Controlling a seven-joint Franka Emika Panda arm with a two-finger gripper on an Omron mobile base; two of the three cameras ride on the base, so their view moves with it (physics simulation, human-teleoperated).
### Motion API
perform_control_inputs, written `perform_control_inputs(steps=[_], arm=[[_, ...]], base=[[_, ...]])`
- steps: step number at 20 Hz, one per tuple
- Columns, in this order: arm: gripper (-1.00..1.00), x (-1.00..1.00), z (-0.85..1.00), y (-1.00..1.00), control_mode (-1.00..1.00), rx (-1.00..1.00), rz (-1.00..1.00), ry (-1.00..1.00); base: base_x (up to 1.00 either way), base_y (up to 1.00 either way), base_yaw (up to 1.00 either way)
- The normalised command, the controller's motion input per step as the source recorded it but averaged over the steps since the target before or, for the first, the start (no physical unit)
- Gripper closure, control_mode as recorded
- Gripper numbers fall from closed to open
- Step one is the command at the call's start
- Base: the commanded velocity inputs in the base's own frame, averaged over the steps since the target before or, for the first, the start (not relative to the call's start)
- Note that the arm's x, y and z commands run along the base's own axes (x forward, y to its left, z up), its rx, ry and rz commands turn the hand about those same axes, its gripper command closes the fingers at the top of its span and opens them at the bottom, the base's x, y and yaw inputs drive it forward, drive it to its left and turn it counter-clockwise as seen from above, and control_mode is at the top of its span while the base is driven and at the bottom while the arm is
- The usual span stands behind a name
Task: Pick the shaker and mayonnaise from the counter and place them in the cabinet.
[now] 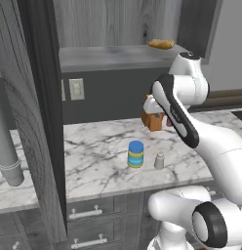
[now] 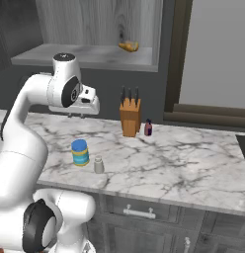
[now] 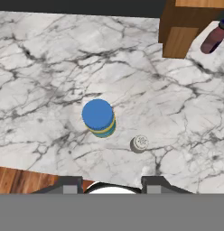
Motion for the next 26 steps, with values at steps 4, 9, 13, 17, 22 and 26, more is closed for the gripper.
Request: perform_control_inputs(steps=[4,9,13,17,22,26], arm=[[-1.00,-0.11,0.00,0.00,-1.00,0.00,0.00,-0.01],[-1.00,-0.29,-0.10,0.03,-1.00,0.00,0.02,-0.07],[-1.00,-0.23,-0.30,0.06,-1.00,0.00,0.04,-0.06],[-1.00,-0.11,-0.34,0.09,-1.00,0.00,0.03,-0.03],[-1.00,-0.01,-0.34,0.14,-1.00,0.00,0.01,-0.01],[-1.00,0.00,-0.30,0.15,-1.00,0.00,0.01,0.00]], base=[[0.00,0.00,0.00],[0.00,0.00,0.00],[0.00,0.00,0.00],[0.00,0.00,0.00],[0.00,0.00,0.00],[0.00,0.00,0.00]])
